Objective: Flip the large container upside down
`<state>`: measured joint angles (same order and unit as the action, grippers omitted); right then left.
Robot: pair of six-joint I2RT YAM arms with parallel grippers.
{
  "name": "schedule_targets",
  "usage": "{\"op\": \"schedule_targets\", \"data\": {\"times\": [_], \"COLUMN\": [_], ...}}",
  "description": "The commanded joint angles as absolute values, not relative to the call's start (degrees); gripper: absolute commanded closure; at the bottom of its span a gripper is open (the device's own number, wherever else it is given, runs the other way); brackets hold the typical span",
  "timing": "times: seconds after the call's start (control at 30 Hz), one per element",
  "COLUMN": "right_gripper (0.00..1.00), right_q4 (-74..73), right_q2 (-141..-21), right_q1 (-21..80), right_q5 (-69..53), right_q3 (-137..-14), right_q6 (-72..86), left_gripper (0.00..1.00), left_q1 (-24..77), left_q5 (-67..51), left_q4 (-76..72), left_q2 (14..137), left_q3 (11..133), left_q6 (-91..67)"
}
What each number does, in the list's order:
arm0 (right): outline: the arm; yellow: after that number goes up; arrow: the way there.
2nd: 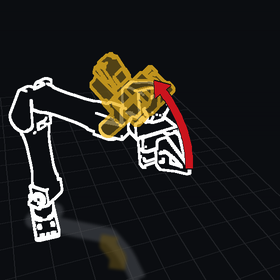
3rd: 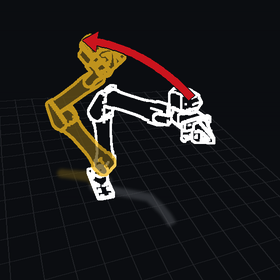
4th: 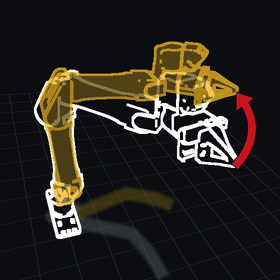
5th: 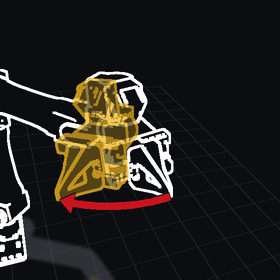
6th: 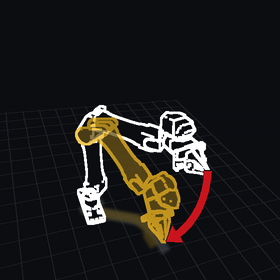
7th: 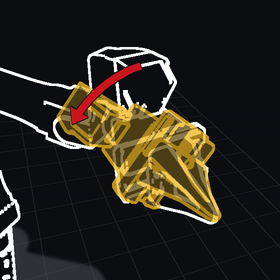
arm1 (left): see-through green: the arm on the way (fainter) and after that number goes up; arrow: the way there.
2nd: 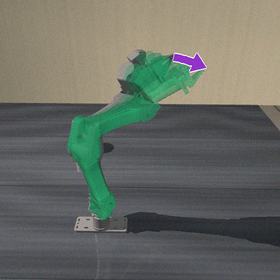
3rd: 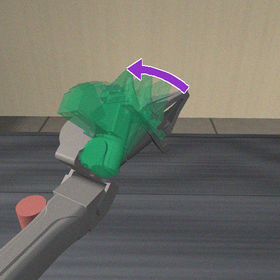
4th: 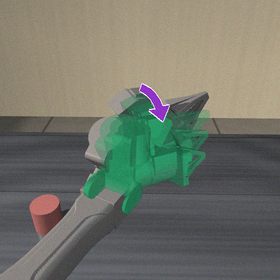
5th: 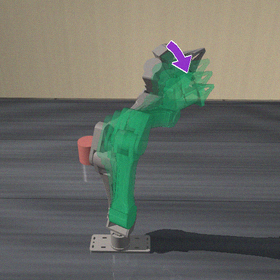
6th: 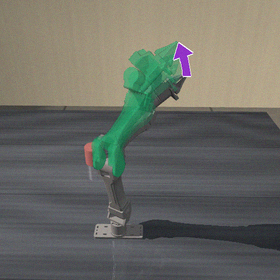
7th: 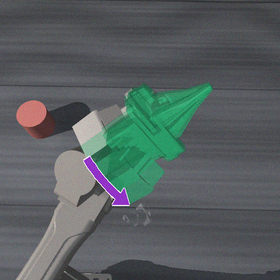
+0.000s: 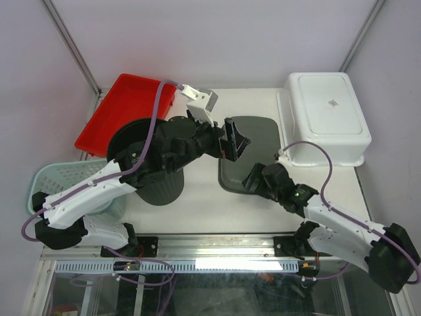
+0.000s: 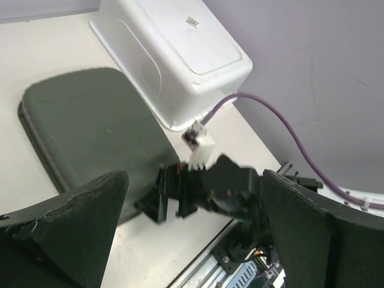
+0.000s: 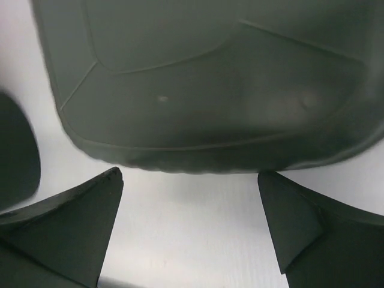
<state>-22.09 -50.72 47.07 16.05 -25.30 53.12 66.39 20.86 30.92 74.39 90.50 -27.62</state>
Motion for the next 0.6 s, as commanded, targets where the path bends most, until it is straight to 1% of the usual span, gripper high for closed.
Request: {"op": "schedule_targets", "data": {"times": [0.0, 0.1, 0.17, 0.27, 0.33, 0.37, 0.43, 0.57], "right_gripper": [0.02, 0.02, 0.02, 0.02, 0.02, 0.02, 0.02, 0.02], "right_q4": [-3.54, 0.03, 2.05, -0.58, -2.36, -2.92, -1.08, 1.19], "right_q2": [-58.19, -66.73, -73.72, -83.17, -86.03, -85.92, -83.03, -72.60], "right_q1": [33.50, 29.85, 28.05, 24.99, 24.31, 24.33, 24.84, 26.17], "right_q5": [11.75, 11.09, 10.50, 9.22, 7.07, 6.98, 6.29, 5.60], "right_q3": [-28.44, -35.91, -43.23, -53.14, -56.37, -56.55, -53.16, -43.94], "right_q6": [44.48, 40.80, 37.74, 36.71, 35.84, 35.97, 36.87, 38.65], "left_gripper": [0.01, 0.01, 0.01, 0.01, 0.01, 0.01, 0.01, 0.01], "left_q1": [66.48, 66.51, 66.50, 66.52, 66.51, 66.50, 66.53, 66.50], "left_q5": [20.52, 21.98, 22.99, 24.11, 25.27, 25.96, 27.23, 31.33], "left_q4": [31.00, 32.61, 34.19, 36.85, 38.81, 39.70, 40.82, 44.20], "left_q2": [72.38, 71.45, 70.97, 70.34, 69.69, 69.32, 68.43, 69.08], "left_q3": [92.97, 92.82, 92.79, 93.22, 93.19, 92.98, 92.34, 92.75], "left_q6": [-28.01, -28.74, -29.47, -30.67, -31.57, -31.91, -32.57, -32.19]}}
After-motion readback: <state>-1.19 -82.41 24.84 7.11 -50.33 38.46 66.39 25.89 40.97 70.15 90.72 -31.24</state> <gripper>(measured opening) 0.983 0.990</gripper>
